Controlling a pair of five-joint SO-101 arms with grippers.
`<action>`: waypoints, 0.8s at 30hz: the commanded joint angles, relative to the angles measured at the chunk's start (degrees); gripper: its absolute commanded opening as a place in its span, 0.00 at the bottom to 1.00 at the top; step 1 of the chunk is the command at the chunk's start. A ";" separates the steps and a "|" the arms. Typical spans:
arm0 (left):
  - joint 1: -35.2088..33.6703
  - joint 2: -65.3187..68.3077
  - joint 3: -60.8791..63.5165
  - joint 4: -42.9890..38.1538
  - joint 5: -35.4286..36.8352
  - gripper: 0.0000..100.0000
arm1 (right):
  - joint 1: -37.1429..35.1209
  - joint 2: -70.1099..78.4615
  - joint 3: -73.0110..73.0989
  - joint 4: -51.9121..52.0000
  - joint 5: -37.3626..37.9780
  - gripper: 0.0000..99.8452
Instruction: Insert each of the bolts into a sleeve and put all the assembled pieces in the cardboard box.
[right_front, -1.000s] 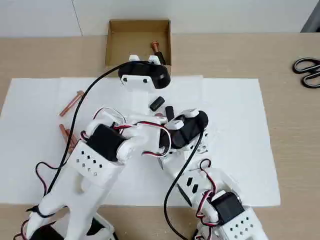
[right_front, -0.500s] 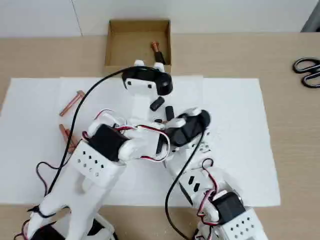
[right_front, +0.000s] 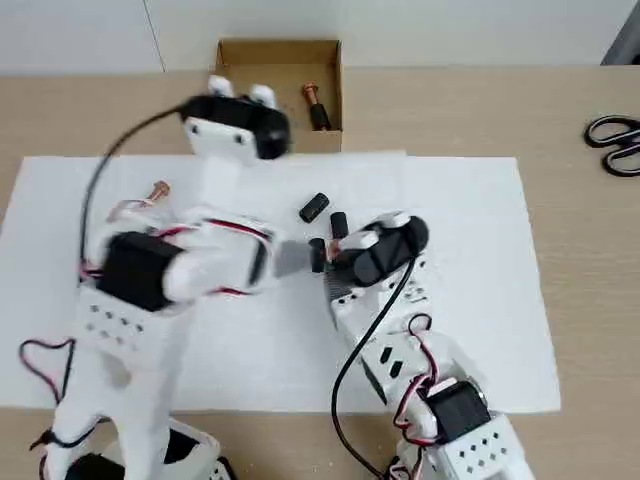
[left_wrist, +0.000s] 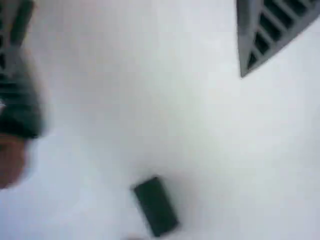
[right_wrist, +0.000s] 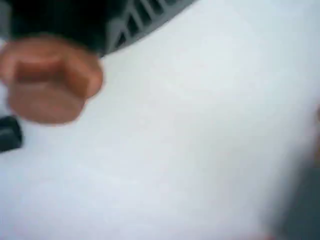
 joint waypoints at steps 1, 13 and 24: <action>-5.63 -0.79 -3.30 0.53 -3.43 0.27 | 1.36 -0.22 -1.05 -1.01 0.18 0.00; -23.74 -0.70 -3.30 0.26 -5.10 0.27 | 5.76 27.12 -28.22 -1.54 0.09 0.00; -24.62 -0.70 -2.95 0.53 -5.10 0.27 | 8.31 86.02 -82.99 -13.49 0.18 0.00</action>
